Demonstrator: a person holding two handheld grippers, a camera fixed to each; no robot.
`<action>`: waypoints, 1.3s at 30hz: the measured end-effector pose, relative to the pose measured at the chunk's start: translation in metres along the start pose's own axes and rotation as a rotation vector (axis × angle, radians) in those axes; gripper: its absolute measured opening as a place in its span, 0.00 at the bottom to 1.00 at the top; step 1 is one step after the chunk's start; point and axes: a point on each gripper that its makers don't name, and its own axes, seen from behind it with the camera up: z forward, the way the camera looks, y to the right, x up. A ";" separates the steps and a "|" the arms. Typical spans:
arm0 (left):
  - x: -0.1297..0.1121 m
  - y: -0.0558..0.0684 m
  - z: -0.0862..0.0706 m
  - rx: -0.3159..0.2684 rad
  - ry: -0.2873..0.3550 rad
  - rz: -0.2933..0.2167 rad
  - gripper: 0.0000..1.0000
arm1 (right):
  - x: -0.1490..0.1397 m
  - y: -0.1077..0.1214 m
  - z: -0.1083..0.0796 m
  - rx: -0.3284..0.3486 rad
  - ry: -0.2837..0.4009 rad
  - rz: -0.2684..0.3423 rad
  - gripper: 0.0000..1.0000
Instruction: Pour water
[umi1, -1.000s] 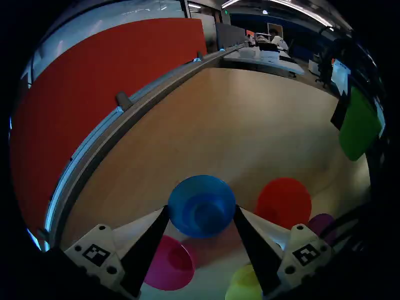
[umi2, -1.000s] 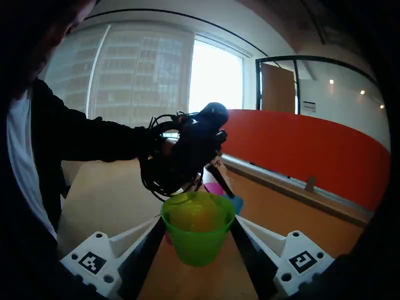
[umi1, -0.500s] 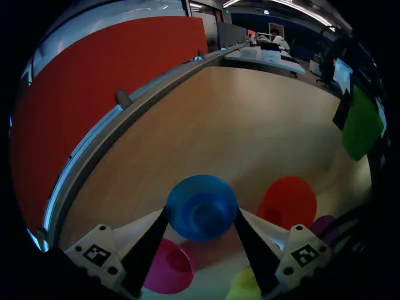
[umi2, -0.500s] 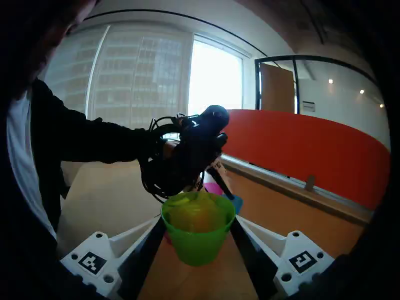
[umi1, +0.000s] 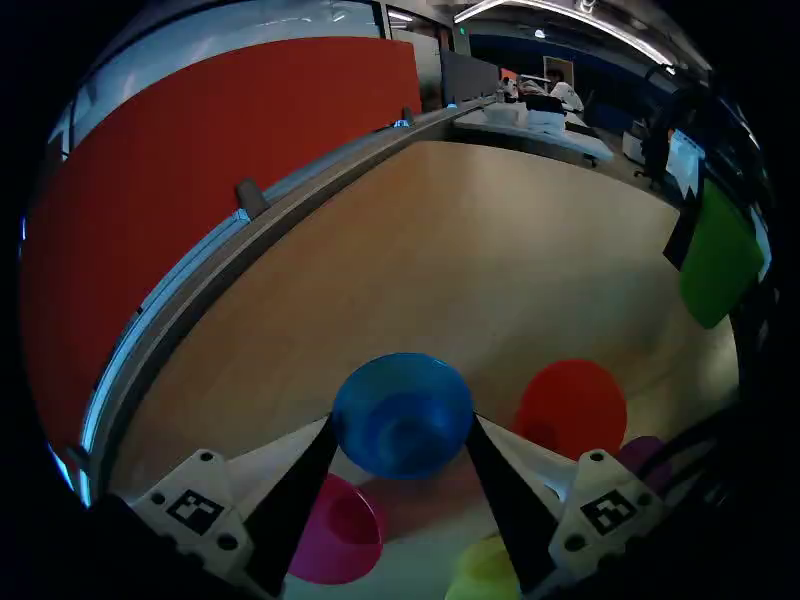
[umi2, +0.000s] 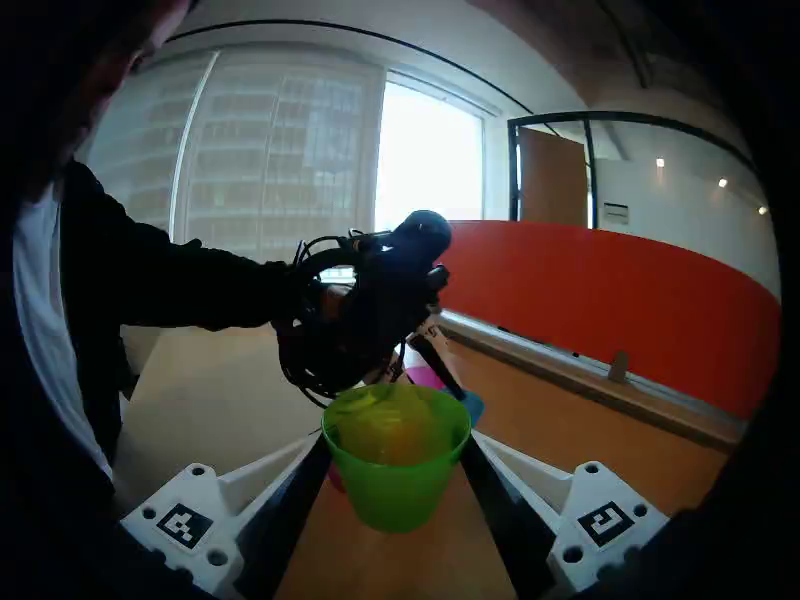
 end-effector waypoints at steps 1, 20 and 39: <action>0.000 0.000 -0.001 0.000 0.001 -0.001 0.88 | 0.000 0.000 0.000 0.000 0.001 -0.001 0.91; 0.014 -0.001 -0.025 0.025 0.084 -0.026 0.87 | 0.007 -0.005 0.001 0.003 0.003 -0.011 0.91; 0.040 0.001 -0.074 0.083 0.237 -0.082 0.87 | 0.022 -0.010 0.001 0.001 0.014 -0.031 0.91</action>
